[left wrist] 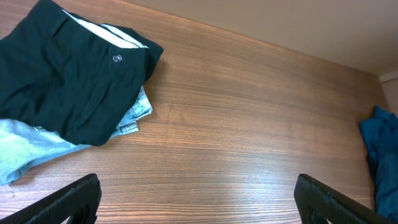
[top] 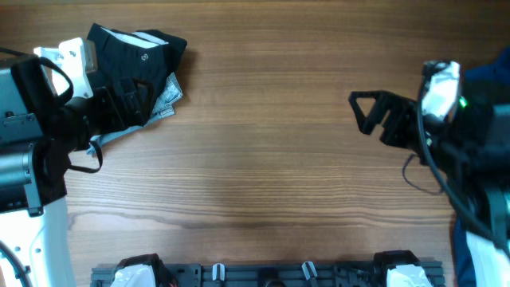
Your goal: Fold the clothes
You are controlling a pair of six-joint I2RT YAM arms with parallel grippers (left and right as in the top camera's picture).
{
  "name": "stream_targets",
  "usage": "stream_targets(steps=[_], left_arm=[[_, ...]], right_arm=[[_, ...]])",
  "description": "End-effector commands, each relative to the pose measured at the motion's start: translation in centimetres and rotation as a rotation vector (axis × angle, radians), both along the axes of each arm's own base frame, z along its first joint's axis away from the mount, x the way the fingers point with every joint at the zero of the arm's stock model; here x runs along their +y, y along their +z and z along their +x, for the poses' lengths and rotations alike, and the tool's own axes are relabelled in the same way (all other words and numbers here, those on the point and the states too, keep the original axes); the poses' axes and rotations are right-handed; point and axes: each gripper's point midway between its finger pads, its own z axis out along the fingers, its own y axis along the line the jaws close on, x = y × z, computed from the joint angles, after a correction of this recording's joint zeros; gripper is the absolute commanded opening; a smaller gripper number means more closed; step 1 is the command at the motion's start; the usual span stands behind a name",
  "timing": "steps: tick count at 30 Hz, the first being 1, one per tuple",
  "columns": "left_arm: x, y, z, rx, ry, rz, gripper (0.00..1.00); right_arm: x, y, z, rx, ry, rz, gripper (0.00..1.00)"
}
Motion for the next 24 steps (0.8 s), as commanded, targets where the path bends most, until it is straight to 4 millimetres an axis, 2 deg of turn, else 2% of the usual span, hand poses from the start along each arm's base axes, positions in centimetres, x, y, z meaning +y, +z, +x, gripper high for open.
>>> stream_targets(steps=[1,2,4,6,9,13,18,24], left_arm=[[-0.3,0.0,-0.1,-0.002,-0.007,-0.010,1.00],[-0.3,0.0,-0.1,-0.002,-0.007,-0.010,1.00],[-0.3,0.0,-0.1,-0.002,-0.007,-0.010,1.00],[-0.3,0.0,-0.1,-0.002,-0.006,-0.010,1.00],[-0.3,0.0,-0.1,-0.002,-0.007,-0.010,1.00],[-0.3,0.0,-0.1,-0.002,-0.006,-0.010,1.00],[-0.3,0.0,-0.1,-0.002,-0.007,-0.010,1.00],[-0.3,0.0,-0.1,-0.002,-0.007,-0.010,1.00]], right_arm=[[-1.4,4.7,-2.4,-0.307,0.049,-0.222,1.00],[-1.4,5.6,-2.8,-0.396,0.080,-0.290,0.99],[-1.5,6.1,-3.4,-0.504,0.112,-0.381,0.99],[-1.9,5.0,-3.9,-0.558,0.108,-0.435,1.00],[-2.4,1.3,-4.0,-0.533,0.087,-0.449,0.99],[-2.3,-6.0,-4.0,-0.474,0.097,-0.432,1.00],[-2.3,-9.8,-4.1,-0.534,0.032,-0.335,1.00],[-2.8,-12.9,-5.4,-0.640,-0.027,-0.300,1.00]])
